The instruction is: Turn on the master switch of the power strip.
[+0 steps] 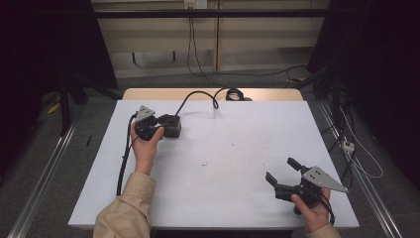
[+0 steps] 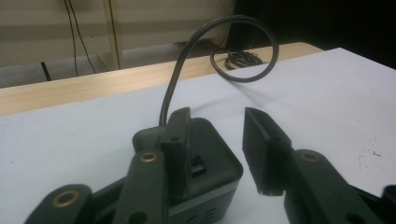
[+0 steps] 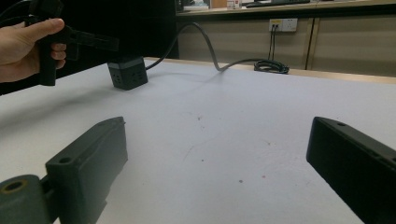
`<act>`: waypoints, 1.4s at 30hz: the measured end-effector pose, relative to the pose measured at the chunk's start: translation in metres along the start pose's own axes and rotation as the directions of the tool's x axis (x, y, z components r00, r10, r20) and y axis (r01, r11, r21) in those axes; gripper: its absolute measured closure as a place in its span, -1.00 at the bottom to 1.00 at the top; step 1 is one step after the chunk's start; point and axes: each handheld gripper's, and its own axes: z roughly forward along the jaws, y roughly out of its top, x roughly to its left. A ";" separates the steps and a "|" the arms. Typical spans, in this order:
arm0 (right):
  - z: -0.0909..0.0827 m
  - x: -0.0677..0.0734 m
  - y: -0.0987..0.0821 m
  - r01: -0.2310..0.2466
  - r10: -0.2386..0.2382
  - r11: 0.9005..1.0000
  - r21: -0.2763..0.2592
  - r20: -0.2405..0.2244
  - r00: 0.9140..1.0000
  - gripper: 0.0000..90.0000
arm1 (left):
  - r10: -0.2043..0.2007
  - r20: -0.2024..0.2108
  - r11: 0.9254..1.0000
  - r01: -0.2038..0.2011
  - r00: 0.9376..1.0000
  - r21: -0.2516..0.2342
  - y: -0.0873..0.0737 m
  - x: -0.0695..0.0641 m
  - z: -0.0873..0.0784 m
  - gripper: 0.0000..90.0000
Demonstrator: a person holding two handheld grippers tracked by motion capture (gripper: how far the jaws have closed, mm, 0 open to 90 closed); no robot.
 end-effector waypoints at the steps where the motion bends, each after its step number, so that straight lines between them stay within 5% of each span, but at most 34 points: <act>1: 0.000 0.000 0.000 -0.003 0.003 1.000 -0.001 0.001 1.000 -0.89 | 0.001 0.000 1.000 -0.001 1.000 -0.001 0.000 0.000 0.000 0.43; 33: 0.000 0.000 0.000 0.002 -0.002 1.000 0.003 0.001 1.000 -0.89 | -0.007 0.023 1.000 0.006 1.000 0.021 0.000 0.003 0.006 0.88; 42: 0.000 0.000 0.000 -0.002 0.002 1.000 0.003 0.002 1.000 -0.89 | -0.005 0.003 0.999 0.005 1.000 0.041 -0.002 0.004 0.007 1.00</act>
